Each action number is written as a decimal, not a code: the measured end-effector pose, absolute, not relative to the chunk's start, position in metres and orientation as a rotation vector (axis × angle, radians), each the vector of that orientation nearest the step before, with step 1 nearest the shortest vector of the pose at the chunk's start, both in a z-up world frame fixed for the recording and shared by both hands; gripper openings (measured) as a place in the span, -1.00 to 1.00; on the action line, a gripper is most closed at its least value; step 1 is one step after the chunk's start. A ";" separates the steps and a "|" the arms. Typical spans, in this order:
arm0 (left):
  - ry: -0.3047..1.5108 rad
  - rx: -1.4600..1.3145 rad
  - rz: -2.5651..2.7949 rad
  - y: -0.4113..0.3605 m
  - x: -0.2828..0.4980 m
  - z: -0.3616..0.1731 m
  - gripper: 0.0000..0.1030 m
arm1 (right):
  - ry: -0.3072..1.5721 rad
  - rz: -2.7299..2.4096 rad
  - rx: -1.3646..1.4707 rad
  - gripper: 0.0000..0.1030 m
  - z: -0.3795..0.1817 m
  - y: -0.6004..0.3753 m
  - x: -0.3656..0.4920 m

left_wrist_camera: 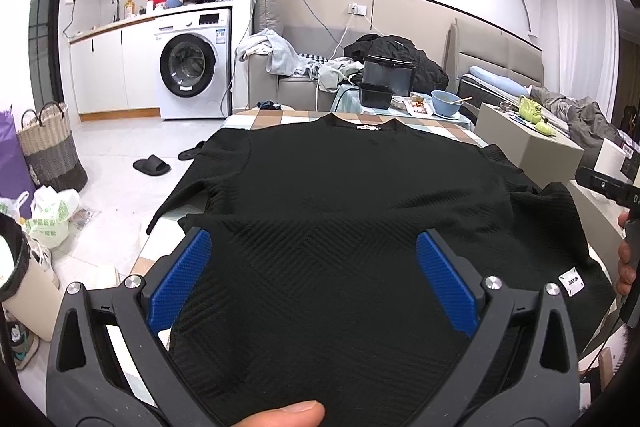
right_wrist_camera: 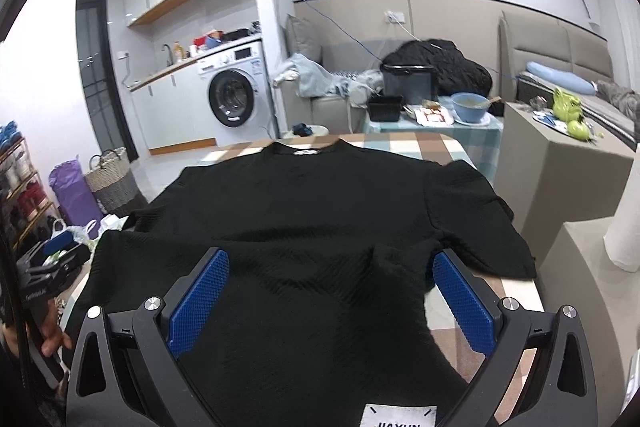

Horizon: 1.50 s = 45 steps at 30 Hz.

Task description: Fold small clothes

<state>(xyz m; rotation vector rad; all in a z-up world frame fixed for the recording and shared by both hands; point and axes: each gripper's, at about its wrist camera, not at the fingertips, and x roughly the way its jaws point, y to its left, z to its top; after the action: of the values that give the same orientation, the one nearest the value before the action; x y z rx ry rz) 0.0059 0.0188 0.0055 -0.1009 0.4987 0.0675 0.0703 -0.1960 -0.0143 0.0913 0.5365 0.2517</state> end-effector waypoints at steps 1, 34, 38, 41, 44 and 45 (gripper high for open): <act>0.502 -0.103 0.073 0.020 0.006 0.006 0.98 | 0.545 0.244 0.107 1.00 -0.014 -0.197 0.073; 0.587 -0.200 0.093 0.079 0.108 0.000 0.98 | 0.792 -0.091 0.659 0.60 -0.075 -0.348 0.157; 0.599 -0.204 0.100 0.085 0.121 -0.005 0.97 | 0.827 -0.132 0.744 0.51 -0.092 -0.370 0.170; 0.607 -0.193 0.097 0.084 0.127 -0.007 0.96 | 0.849 -0.136 0.797 0.47 -0.102 -0.378 0.179; 0.610 -0.168 0.094 0.082 0.132 -0.007 0.92 | 0.849 -0.151 0.797 0.41 -0.105 -0.380 0.187; 0.610 -0.164 0.089 0.081 0.134 -0.008 0.91 | 0.850 -0.157 0.792 0.39 -0.104 -0.381 0.191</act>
<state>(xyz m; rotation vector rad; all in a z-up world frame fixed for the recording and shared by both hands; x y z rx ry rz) 0.1344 0.0810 -0.0076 -0.1644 0.6103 0.0888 0.1907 -0.3814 -0.1043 0.7920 0.8503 -0.1571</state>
